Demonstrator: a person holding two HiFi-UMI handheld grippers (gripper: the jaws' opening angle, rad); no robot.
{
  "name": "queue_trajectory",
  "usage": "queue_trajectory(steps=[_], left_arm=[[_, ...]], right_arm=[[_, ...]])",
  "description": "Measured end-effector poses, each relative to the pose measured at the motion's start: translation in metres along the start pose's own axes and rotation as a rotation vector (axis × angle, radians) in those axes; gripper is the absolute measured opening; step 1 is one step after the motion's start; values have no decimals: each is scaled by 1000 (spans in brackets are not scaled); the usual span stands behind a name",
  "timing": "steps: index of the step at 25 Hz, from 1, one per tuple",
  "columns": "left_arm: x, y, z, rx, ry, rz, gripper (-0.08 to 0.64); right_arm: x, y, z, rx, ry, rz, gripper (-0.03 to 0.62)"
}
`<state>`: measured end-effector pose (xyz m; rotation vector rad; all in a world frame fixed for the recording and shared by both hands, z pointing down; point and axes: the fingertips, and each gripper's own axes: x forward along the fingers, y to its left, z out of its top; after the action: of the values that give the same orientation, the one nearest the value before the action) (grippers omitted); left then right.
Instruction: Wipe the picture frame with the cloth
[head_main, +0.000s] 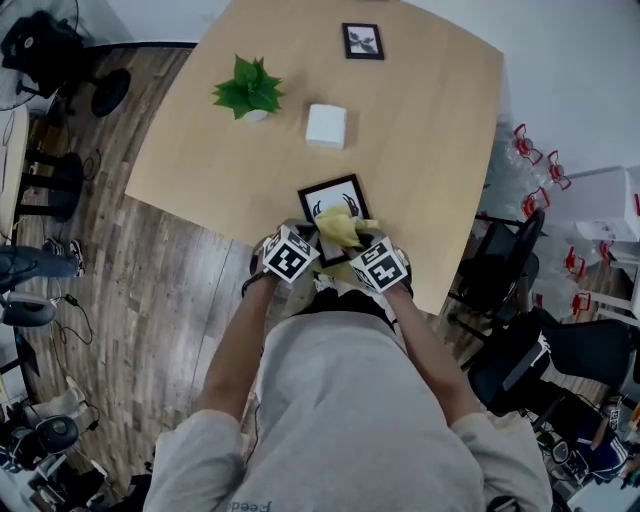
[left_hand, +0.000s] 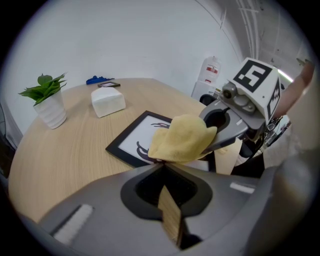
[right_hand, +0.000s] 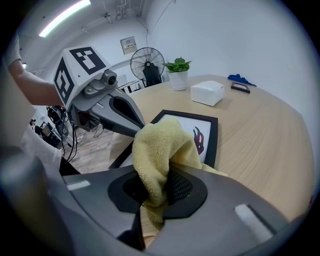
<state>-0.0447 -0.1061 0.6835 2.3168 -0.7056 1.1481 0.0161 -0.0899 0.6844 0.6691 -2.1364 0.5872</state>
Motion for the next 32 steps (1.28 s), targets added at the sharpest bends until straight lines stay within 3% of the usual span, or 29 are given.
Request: queue_trajectory(steps=[19,32], left_arm=[[-1,-1,1,-22,-9,-31,52],[0,-2,0,7,-12,-37,52]], right_arm=[[19,-23,37,-22,1,3,49],[39,-40,71,-29,-14,-1,49]])
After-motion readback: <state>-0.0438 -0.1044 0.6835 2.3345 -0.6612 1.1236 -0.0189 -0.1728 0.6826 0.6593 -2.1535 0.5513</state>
